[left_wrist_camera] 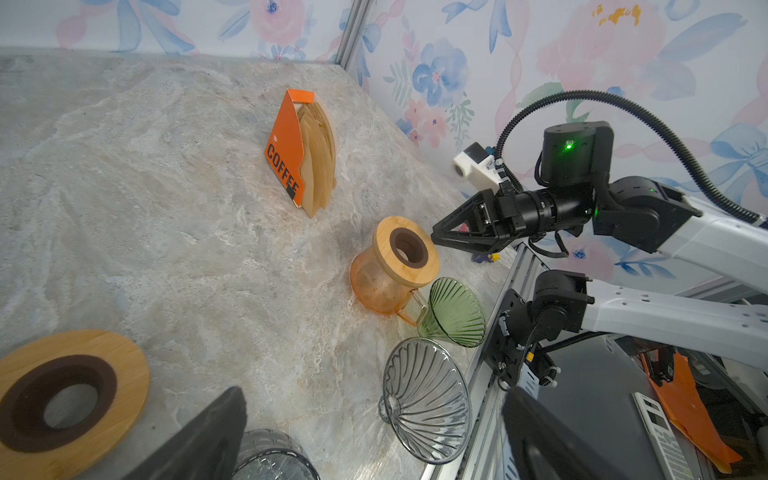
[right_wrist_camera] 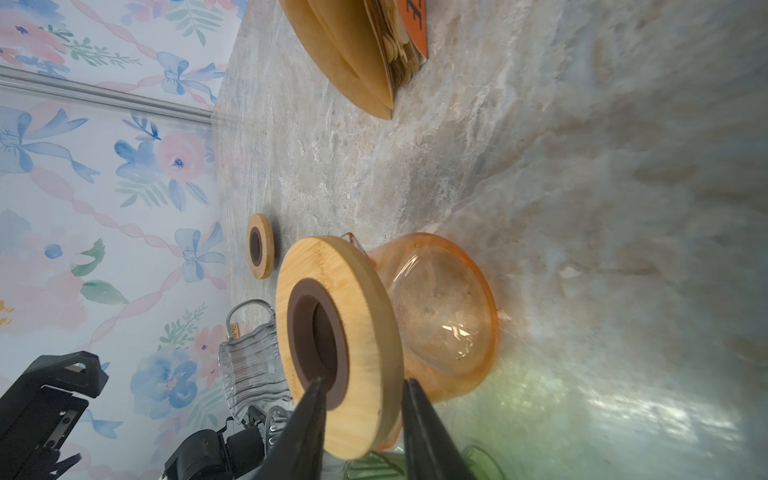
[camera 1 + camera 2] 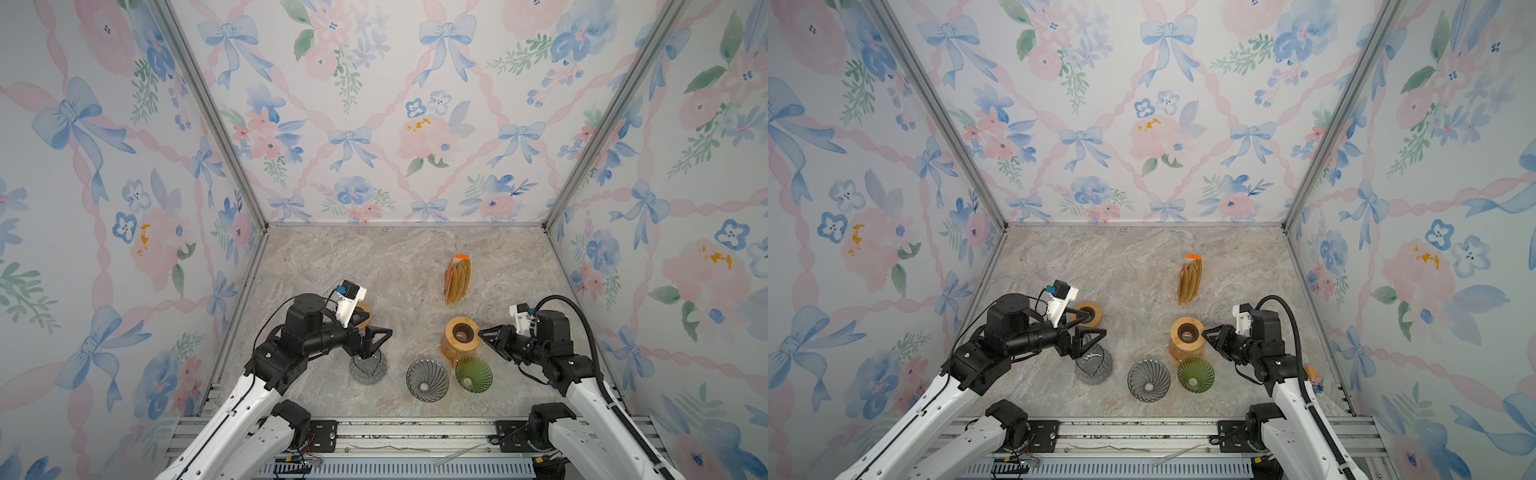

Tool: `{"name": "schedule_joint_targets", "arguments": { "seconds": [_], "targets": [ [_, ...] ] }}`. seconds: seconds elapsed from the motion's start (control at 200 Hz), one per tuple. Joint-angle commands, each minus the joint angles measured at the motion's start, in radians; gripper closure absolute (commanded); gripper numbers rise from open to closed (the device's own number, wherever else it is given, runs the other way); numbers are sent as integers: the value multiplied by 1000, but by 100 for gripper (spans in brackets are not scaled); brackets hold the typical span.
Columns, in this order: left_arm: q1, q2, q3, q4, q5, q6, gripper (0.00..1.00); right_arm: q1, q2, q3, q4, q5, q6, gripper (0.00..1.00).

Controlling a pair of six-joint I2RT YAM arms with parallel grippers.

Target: Place the coffee filter in the dripper

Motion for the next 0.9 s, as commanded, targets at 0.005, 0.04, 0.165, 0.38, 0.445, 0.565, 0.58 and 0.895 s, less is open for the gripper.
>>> {"name": "schedule_joint_targets", "arguments": {
  "seconds": [0.005,0.04,0.165,0.38,0.445,0.565,0.58,0.895],
  "targets": [
    [9,-15,-9,13,12,3,2,31,-12,48,-79,59,-51,65],
    [9,-15,-10,15,12,1,2,44,-13,54,-86,75,-55,64],
    [8,-11,-12,15,13,1,2,120,-10,87,-132,187,-83,59],
    [8,-13,-17,24,6,-21,2,288,1,142,-191,400,-95,52],
    [8,-5,-18,30,10,-30,2,331,-1,153,-204,452,-89,50],
    [8,2,-29,37,-9,-52,2,406,-7,170,-229,520,-96,44],
    [8,2,-30,37,-11,-56,2,411,-7,173,-233,524,-97,44],
    [-128,0,-63,95,-138,-167,2,461,-70,204,-413,544,-78,38]
  ]
}}
